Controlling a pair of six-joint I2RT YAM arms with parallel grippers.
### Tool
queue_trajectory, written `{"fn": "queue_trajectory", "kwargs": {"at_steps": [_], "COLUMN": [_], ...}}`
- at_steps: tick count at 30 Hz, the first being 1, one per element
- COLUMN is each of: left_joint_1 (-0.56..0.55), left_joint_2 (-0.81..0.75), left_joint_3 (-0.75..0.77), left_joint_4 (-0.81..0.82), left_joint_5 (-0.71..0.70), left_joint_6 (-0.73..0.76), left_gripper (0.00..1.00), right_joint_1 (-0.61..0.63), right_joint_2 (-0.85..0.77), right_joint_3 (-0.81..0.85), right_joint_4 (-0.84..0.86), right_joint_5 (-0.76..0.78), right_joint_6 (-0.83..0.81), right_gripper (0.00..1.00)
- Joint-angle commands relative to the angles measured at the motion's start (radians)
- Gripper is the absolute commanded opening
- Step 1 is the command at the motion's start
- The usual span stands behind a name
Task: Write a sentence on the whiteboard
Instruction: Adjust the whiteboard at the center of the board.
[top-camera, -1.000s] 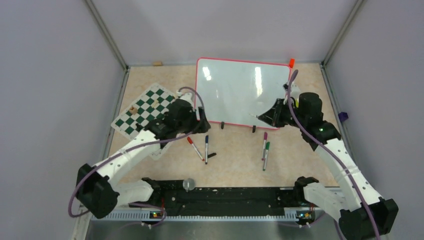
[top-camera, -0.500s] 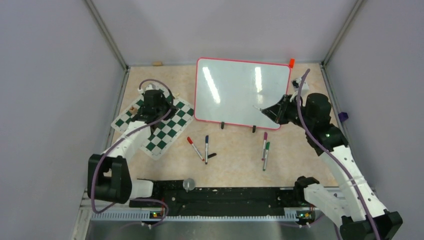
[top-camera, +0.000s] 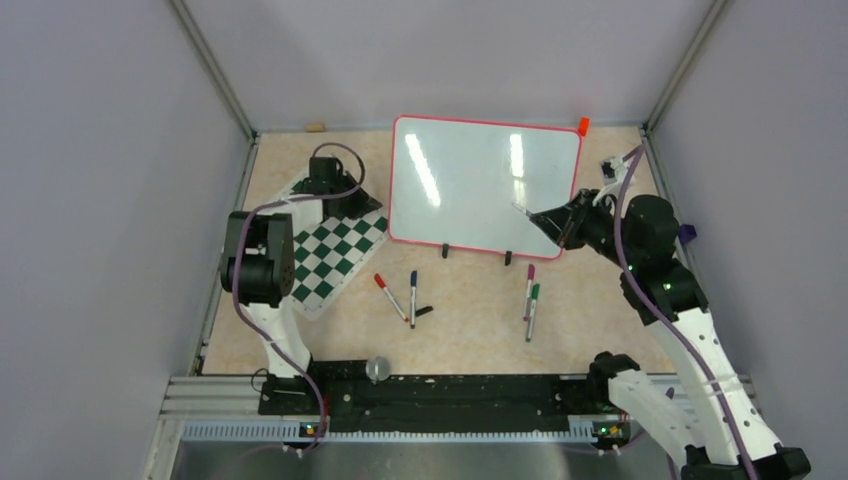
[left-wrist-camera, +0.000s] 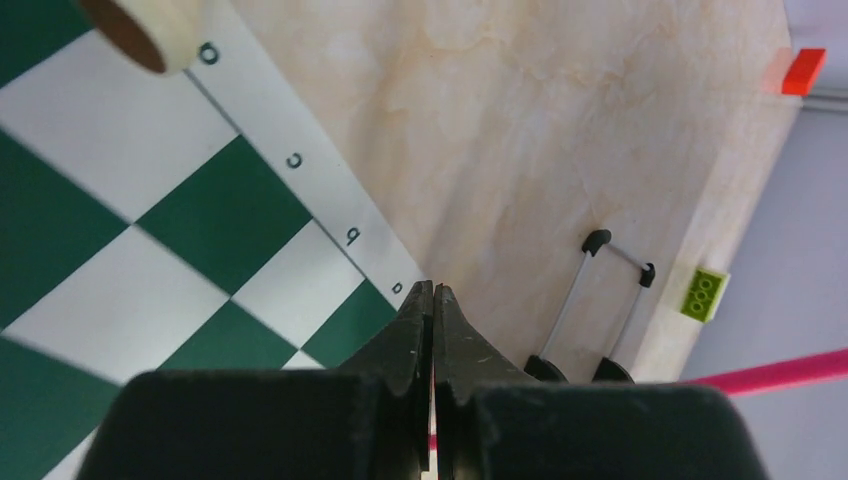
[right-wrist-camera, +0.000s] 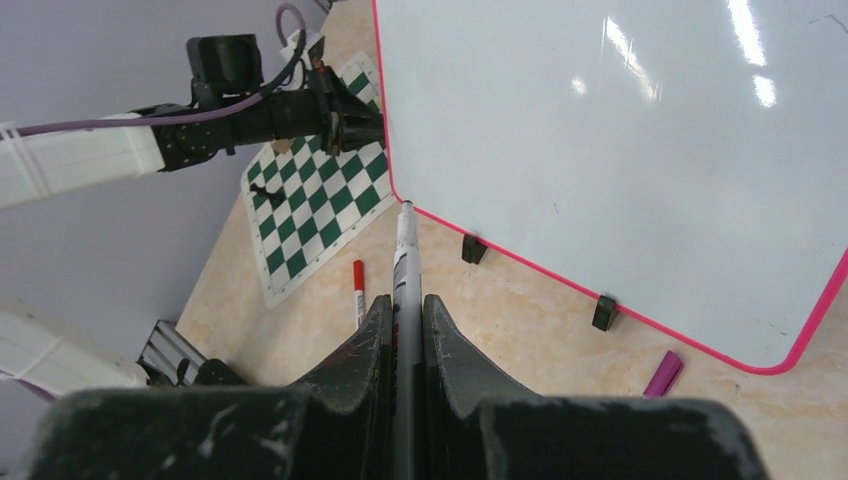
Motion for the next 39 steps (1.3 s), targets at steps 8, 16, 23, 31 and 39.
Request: {"fn": "queue_trajectory", "kwargs": {"at_steps": [8, 16, 23, 31, 39], "left_joint_1": [0.005, 0.005, -0.010, -0.056, -0.085], "left_joint_2": [0.089, 0.048, 0.007, -0.025, -0.077], "left_joint_3": [0.049, -0.021, -0.077, -0.113, -0.180], "left_joint_4": [0.125, 0.141, 0.136, 0.112, 0.117], "left_joint_5": [0.319, 0.402, 0.394, 0.354, 0.300], "left_joint_6": [-0.036, -0.017, 0.002, 0.032, 0.037], "left_gripper": [0.00, 0.00, 0.00, 0.00, 0.00], "right_joint_1": [-0.009, -0.009, -0.009, -0.010, -0.009], "right_joint_2": [-0.023, -0.013, -0.016, -0.018, -0.026], "right_joint_3": [-0.015, -0.033, -0.040, -0.043, -0.043], "right_joint_4": [0.070, 0.087, 0.087, 0.087, 0.083], "right_joint_5": [-0.007, -0.029, -0.035, -0.041, -0.041], "right_joint_6": [0.049, 0.069, 0.080, 0.087, 0.093], "right_gripper": [0.00, 0.00, 0.00, 0.00, 0.00]}}
